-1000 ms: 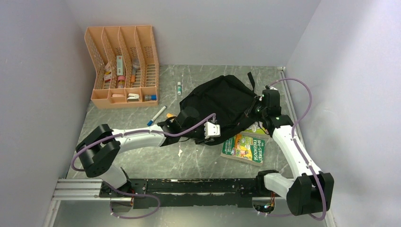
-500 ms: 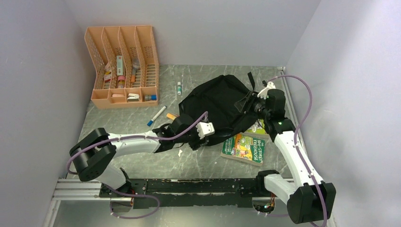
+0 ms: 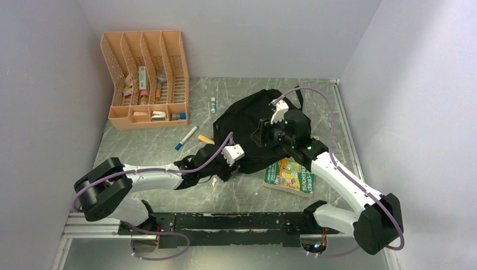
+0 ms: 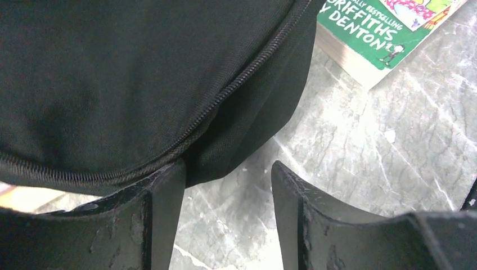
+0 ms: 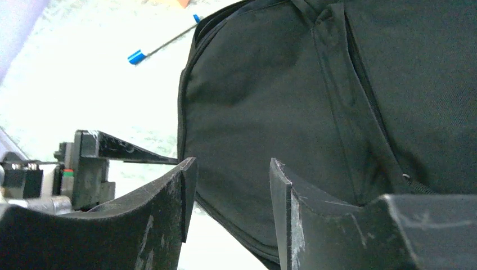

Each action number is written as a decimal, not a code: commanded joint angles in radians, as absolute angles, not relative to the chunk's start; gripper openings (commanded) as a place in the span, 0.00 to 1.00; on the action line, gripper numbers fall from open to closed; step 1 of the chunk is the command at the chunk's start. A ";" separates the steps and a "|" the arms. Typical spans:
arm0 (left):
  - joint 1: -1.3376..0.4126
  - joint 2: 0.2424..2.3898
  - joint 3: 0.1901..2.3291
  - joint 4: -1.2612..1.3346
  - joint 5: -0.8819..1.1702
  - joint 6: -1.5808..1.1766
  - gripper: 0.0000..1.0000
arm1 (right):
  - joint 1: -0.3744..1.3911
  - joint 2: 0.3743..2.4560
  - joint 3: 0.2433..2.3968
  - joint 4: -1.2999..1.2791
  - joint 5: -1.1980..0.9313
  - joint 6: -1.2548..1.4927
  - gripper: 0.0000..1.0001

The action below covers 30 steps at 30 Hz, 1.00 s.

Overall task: Pack the student bag
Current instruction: Unzip the student bag at the center of the board.

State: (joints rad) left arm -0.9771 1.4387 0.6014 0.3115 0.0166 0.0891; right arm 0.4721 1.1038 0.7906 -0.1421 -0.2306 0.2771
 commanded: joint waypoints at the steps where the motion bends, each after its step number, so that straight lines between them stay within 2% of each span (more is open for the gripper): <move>1: -0.981 1.399 0.533 0.414 -0.055 0.013 0.62 | 0.515 1.104 0.777 -0.087 -0.182 0.111 0.54; 8: -0.979 1.404 0.468 0.514 -0.048 -0.025 0.62 | 0.548 1.129 0.756 -0.092 -0.254 -0.034 0.56; 17: -0.979 1.383 0.404 0.660 0.021 -0.037 0.56 | 0.656 1.132 0.659 0.043 -0.320 -0.259 0.56; 25: -0.977 1.392 0.396 0.693 0.032 -0.040 0.54 | 0.700 1.142 0.584 0.138 -0.446 -0.421 0.57; 30: -0.977 1.396 0.393 0.705 0.037 -0.044 0.54 | 0.707 1.180 0.567 0.162 -0.453 -0.472 0.57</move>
